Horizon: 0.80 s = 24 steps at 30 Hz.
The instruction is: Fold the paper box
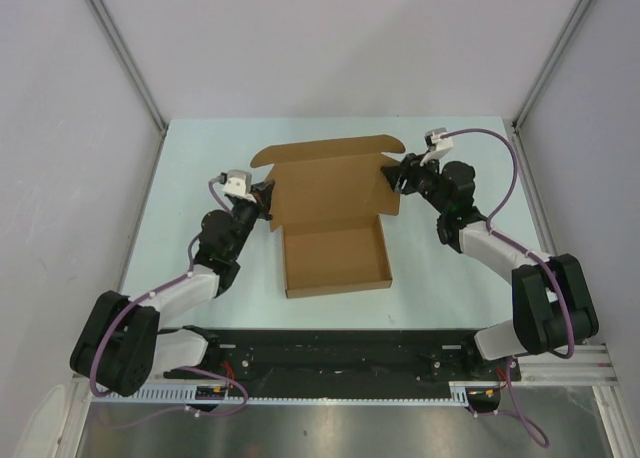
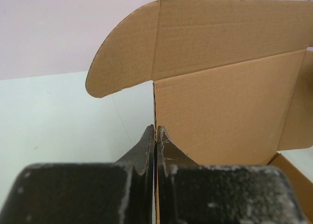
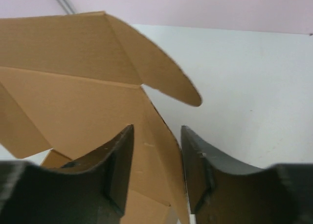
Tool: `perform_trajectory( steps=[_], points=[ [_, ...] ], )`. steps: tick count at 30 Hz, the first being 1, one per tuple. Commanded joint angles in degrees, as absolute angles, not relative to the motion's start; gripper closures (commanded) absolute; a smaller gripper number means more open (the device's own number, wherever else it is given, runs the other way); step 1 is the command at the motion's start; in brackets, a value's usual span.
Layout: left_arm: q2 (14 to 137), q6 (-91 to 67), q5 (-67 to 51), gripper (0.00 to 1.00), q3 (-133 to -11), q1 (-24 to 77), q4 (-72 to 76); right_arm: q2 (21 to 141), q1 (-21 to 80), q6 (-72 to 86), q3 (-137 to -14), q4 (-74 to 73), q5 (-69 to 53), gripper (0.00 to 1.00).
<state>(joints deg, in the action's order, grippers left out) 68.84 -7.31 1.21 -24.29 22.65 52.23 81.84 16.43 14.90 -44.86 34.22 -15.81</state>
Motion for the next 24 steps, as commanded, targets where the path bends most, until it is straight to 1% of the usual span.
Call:
perform_trajectory(
  steps=[1,2,3,6,10,11,15,16,18,19,20,24],
  points=[
    [69.3,-5.3,0.4,1.0,-24.7,22.8,55.1,83.0,17.0,15.2,-47.5,37.2,-19.7,0.58],
    [69.3,-5.3,0.4,1.0,-24.8,22.7,55.3,83.2,17.1,15.1,-47.7,37.0,-19.3,0.62],
    [69.4,-5.4,0.4,1.0,-24.8,22.6,55.3,83.2,17.2,14.9,-48.0,36.0,-19.2,0.69],
    [69.3,-5.5,0.5,1.0,-24.7,22.5,55.5,82.4,17.6,14.4,-48.0,34.1,-17.0,0.81],
    [68.8,-6.0,1.0,1.0,-24.3,22.5,56.7,79.7,21.3,9.9,-48.0,29.7,-10.2,0.89],
    [68.7,-6.2,1.1,1.0,-24.2,22.5,57.0,78.3,23.6,7.5,-48.0,27.6,-5.5,0.92],
    [67.9,-6.6,1.4,1.0,-22.2,23.0,60.5,74.6,29.2,2.6,-46.1,25.4,6.1,0.94],
    [67.6,-6.2,2.4,1.0,-21.6,24.0,62.6,73.7,30.6,2.0,-44.2,25.5,10.4,0.94],
    [67.2,-4.8,4.4,1.0,-20.2,25.7,64.2,71.3,33.4,1.0,-42.3,26.3,14.7,0.95],
    [67.3,-3.7,7.1,1.0,-19.8,27.7,65.7,70.6,34.2,0.8,-41.3,27.2,18.2,0.95],
    [67.5,-3.4,8.0,1.0,-19.4,28.6,66.7,70.0,35.0,0.6,-38.9,27.9,19.5,0.96],
    [69.2,-2.5,12.1,1.0,-17.6,34.7,71.0,68.9,38.9,0.9,-36.0,28.9,26.5,0.97]
  ],
)
